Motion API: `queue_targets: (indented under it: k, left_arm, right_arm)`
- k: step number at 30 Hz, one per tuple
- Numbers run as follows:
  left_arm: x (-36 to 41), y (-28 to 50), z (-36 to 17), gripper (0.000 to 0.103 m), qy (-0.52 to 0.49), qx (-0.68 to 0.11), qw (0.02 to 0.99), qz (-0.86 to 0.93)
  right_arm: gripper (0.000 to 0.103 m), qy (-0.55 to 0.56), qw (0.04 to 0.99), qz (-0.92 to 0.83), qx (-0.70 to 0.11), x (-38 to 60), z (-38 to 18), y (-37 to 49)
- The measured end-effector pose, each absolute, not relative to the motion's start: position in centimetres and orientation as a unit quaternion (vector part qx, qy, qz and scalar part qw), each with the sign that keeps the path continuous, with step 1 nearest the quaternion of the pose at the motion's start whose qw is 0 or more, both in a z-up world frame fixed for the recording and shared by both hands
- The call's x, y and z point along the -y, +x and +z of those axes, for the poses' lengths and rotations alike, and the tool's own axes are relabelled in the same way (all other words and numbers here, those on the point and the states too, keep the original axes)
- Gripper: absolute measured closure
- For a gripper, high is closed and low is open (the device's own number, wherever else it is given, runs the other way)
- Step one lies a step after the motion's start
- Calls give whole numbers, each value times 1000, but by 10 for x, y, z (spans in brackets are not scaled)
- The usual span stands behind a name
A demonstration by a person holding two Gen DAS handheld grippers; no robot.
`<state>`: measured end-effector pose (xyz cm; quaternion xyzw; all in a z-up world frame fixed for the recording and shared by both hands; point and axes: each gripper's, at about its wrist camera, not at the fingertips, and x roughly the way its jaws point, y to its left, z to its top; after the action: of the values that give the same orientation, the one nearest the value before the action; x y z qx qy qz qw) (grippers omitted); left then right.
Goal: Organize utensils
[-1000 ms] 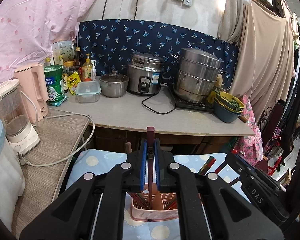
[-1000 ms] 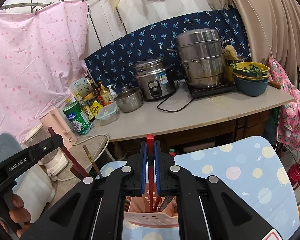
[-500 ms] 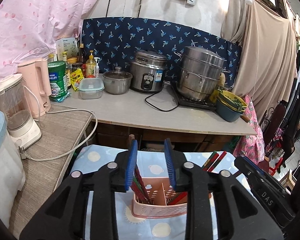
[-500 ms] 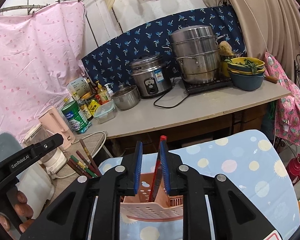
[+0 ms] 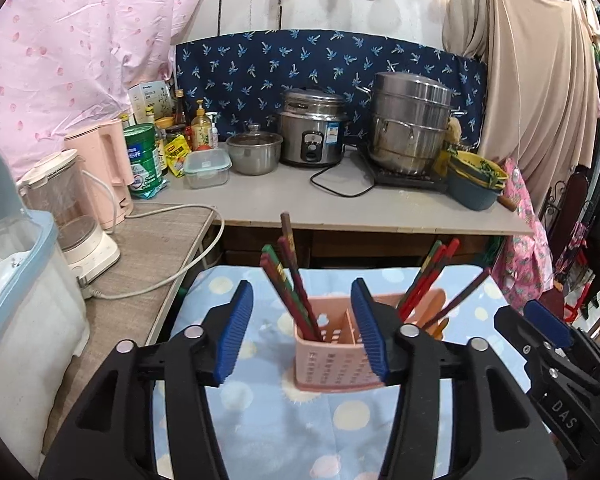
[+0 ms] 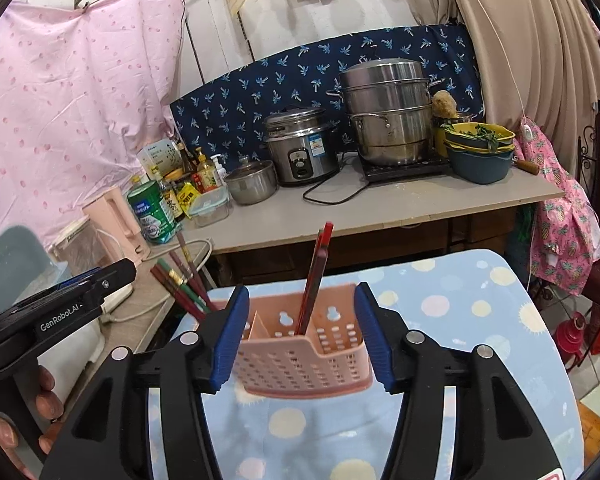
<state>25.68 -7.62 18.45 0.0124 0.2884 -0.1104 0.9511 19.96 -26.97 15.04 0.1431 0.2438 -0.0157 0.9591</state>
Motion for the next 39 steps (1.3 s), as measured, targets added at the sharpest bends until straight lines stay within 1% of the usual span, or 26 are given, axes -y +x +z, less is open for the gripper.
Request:
queue_targets:
  k: [3,5,7,9,11,15,19,24,26,30,33,35,39]
  left_arm:
    - [73,245,178,49,17,-299,948,-103]
    - [71,238,173,47,20,-307,946,-100]
    - [69,231,168,46,24,-313,945,-94]
    - [69,224,164,44,30,-316,944,-89]
    - [67,217,160,35,33,-318,944,-85]
    - [64,203,152,34,36,-327,941,-82]
    - [61,192,144,33,37,-336,938,-78]
    - [59,181,132,31,42,-349,933,-73]
    - [58,175,128,26,42,-352,932,-71]
    - [58,167,122,24,45,-357,930,-69]
    - [58,163,118,20,45,-362,929,-68]
    - [58,160,115,16,47,-363,928,-65]
    - [57,158,111,13,48,-367,927,-61]
  right_arm:
    - [44,130,959,-23,-251,264,146,185]
    - [41,126,958,-23,-255,260,142,177]
    - [40,115,958,-26,-261,256,139,170]
    - [36,102,958,-33,-264,252,136,162]
    - [33,94,958,-40,-266,250,133,154]
    - [28,95,955,-48,-276,249,127,140]
    - [27,89,953,-55,-284,245,121,128]
    - [22,79,951,-59,-293,240,115,117]
    - [21,79,950,-59,-297,238,113,112]
    - [19,76,948,-62,-303,237,109,107]
    - [18,75,946,-64,-309,236,107,105]
    - [18,75,945,-65,-312,236,104,103]
    - [18,75,943,-65,-318,236,99,101]
